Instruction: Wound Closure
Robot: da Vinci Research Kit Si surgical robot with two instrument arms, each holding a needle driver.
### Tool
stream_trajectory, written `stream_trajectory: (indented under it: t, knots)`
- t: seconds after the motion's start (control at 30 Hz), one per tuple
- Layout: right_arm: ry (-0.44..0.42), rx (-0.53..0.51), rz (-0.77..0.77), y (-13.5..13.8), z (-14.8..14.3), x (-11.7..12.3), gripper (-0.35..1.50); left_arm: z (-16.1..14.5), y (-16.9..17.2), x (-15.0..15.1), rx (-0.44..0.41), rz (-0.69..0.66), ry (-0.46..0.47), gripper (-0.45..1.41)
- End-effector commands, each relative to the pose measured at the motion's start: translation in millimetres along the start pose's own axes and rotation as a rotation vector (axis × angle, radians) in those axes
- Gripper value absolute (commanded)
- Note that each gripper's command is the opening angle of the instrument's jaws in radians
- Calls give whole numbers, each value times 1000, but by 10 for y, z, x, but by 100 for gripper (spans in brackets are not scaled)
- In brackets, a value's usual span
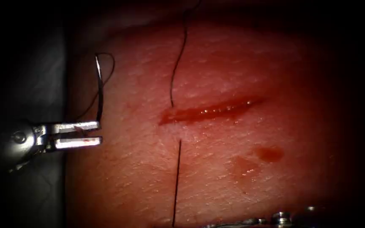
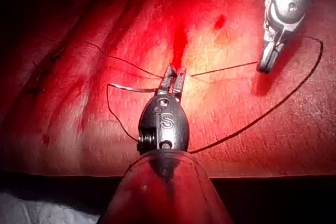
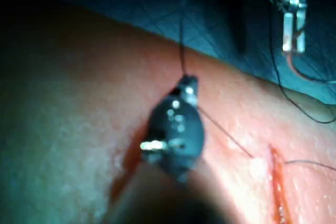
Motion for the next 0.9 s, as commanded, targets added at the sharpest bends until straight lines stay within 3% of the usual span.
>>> stream_trajectory:
  t: [0.03, 0.1, 0.13, 0.2, 0.33, 0.57, 0.8, 0.87, 0.9]
  knots:
    - [-2, 0, 7, -5, 8, -5, 12, 7, 1, -6, -2, -1, 1, -45]
    - [-8, -11, 15, 3, 8, -14, 68, 7, 1, -6, -2, -1, 1, -45]
    - [-10, -17, 17, 7, 9, -19, 79, 7, 2, -6, -2, 0, 1, -45]
    - [-15, -25, 20, 17, 10, -34, 91, 7, 2, -6, -2, 0, 1, -45]
    - [-27, -52, 24, 36, 15, -65, 98, 7, 2, -6, -1, -6, 1, -45]
    - [-55, -87, 19, 63, 30, -112, 91, 7, 3, -7, -1, -5, 1, -45]
    - [-77, -80, -5, 72, 50, -143, 83, 6, 3, -7, -1, -4, 1, -45]
    - [-82, -83, -19, 71, 54, -149, 56, 6, 3, -7, -1, -4, 1, -45]
    - [-82, -83, -23, 69, 55, -152, 15, 6, 3, -7, -1, -4, 1, -45]
